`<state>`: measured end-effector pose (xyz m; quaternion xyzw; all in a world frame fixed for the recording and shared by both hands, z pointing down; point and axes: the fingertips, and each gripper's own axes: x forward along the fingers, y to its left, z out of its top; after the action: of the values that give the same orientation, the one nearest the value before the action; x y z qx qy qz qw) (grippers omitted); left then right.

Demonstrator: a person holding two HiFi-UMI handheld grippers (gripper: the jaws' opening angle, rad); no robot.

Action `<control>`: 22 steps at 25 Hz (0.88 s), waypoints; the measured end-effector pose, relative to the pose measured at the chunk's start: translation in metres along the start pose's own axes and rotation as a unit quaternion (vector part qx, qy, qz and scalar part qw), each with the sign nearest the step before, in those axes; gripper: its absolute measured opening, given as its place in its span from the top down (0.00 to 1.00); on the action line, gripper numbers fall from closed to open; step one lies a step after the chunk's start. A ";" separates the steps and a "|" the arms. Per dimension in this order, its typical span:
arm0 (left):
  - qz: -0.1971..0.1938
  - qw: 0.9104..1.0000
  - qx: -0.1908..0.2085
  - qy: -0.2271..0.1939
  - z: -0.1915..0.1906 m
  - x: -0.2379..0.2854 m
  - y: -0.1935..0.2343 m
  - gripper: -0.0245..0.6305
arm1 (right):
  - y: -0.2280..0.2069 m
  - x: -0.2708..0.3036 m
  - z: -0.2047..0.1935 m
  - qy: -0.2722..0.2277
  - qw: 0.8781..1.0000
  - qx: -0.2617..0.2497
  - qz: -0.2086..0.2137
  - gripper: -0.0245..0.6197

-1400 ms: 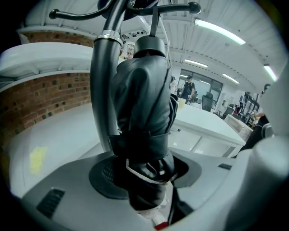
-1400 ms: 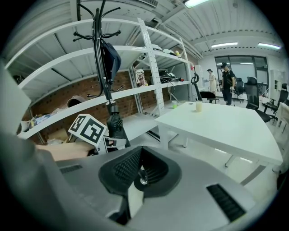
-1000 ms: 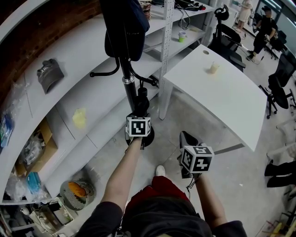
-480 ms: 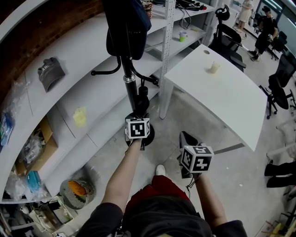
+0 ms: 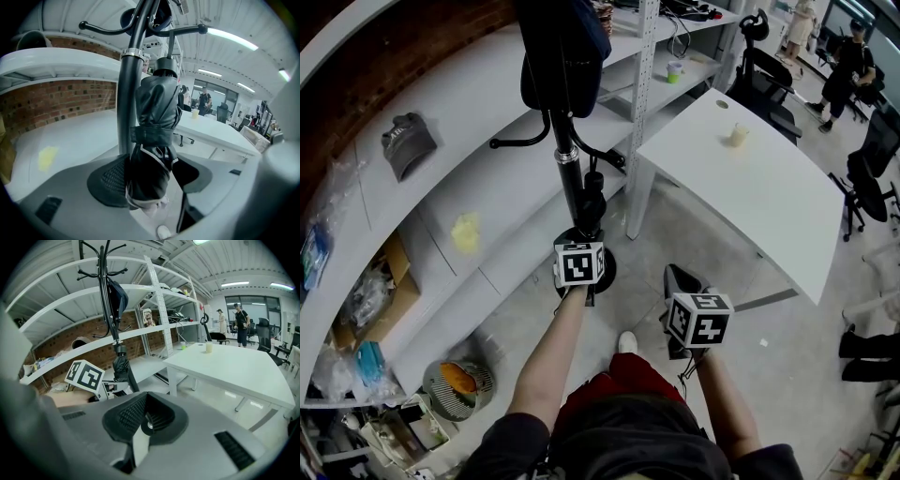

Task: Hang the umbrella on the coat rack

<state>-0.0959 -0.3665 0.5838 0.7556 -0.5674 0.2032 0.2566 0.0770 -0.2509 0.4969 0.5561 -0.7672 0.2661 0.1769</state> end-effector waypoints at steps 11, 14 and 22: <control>-0.002 1.000 -0.016 -0.003 -0.014 -0.023 0.007 0.56 | 0.005 -0.003 -0.004 0.002 1.000 0.000 0.005 0.93; -0.013 1.000 -0.006 -0.023 -0.003 -0.037 0.004 0.56 | 0.009 -0.003 -0.003 -0.001 1.000 -0.002 0.010 0.93; -0.035 0.994 0.035 -0.102 0.035 -0.094 -0.005 0.76 | 0.027 -0.004 0.007 -0.023 0.999 -0.002 0.029 0.93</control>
<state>-0.1165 -0.3160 0.4996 0.8004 -0.5560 0.1359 0.1779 0.0530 -0.2458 0.4830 0.5389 -0.7878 0.2563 0.1525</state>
